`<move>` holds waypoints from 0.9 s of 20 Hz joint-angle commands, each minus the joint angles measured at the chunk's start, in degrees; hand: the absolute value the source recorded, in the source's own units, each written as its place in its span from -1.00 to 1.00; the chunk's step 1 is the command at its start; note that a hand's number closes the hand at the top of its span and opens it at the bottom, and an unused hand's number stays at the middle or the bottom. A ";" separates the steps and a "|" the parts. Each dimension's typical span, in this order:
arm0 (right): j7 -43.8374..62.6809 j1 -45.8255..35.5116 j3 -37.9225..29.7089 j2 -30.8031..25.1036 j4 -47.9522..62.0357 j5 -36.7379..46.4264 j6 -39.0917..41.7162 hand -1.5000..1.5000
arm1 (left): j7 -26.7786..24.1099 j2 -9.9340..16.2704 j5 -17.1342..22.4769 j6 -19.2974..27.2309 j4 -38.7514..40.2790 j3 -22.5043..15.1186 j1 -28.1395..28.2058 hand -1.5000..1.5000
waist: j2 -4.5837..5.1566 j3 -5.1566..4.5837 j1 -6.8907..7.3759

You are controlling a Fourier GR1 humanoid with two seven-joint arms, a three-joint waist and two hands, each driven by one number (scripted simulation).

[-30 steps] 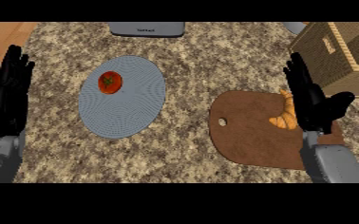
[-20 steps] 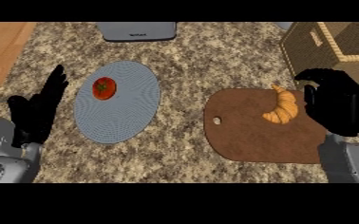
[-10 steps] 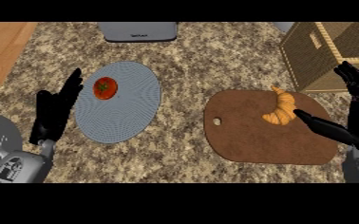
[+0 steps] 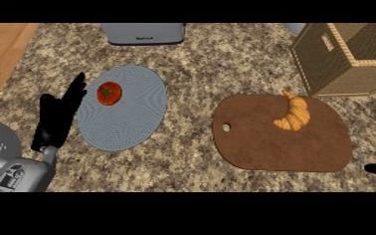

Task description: Pick the croissant from the cutting board and place it in the basket

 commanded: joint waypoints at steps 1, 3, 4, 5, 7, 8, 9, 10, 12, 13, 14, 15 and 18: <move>6.66 4.00 0.23 -5.37 -6.85 -2.71 9.34 -1.00 | 0.97 0.01 -0.96 -0.87 -0.80 -0.32 -0.46 0.00 | 0.02 0.16 0.84; 9.96 4.76 -2.63 -8.07 -10.39 -6.47 13.71 -1.00 | 1.91 -0.64 -0.44 -0.70 -3.13 0.02 0.91 0.00 | -0.04 0.18 1.20; 10.89 6.08 -3.15 -6.88 -12.28 -7.49 14.27 -1.00 | -2.98 -1.84 -1.09 -2.15 3.78 1.26 -0.21 0.00 | 0.17 0.16 0.82; 10.91 5.18 -3.68 -6.04 -11.34 -6.92 14.81 -1.00 | 0.02 -3.41 -3.06 -1.18 3.25 0.28 -3.20 0.00 | 0.22 0.22 1.16; 14.10 4.94 -4.79 -5.70 -12.18 -7.02 16.20 -1.00 | -1.69 -0.86 -1.07 -5.09 2.48 3.56 -0.24 0.00 | 0.19 0.23 1.58; 11.31 5.40 -5.78 -3.76 -10.22 -6.09 16.87 -1.00 | 1.98 -2.01 -2.84 -4.06 1.93 3.80 -3.69 0.00 | 0.21 0.26 1.54; 15.59 2.35 -3.75 -1.80 -11.82 -4.69 15.20 -1.00 | -3.04 -1.89 -2.50 -6.56 4.31 4.90 -0.71 0.00 | 0.26 0.24 1.80; 10.97 5.47 -5.74 0.07 -10.64 -1.95 15.13 -1.00 | 1.05 -3.43 -3.59 -5.80 2.75 4.77 -2.34 0.00 | 0.23 0.27 1.63; 11.32 9.23 -9.26 0.03 -12.79 -3.48 16.14 -1.00 | 0.53 -4.31 -3.93 -5.39 1.83 4.78 -1.32 0.00 | 0.18 0.26 1.36; 12.21 5.11 -6.00 3.10 -10.96 0.49 13.87 -1.00 | 1.13 -5.07 -6.52 -4.52 0.35 3.86 -0.35 0.00 | 0.23 0.27 1.77; 14.45 4.03 -7.08 3.44 -13.04 -0.51 13.16 -1.00 | 1.51 -4.48 -5.20 -5.64 -1.04 5.17 -0.76 0.00 | 0.22 0.26 1.79; 14.61 2.35 -6.95 3.87 -11.63 0.11 11.99 -1.00 | -0.63 -6.30 -6.34 -5.75 7.01 5.15 -4.73 0.00 | 0.33 0.25 1.56; 7.99 3.22 -7.68 6.68 -6.54 5.06 10.37 -1.00 | 3.34 -5.94 -7.28 -5.54 -1.16 5.41 -1.17 0.00 | 0.26 0.29 1.94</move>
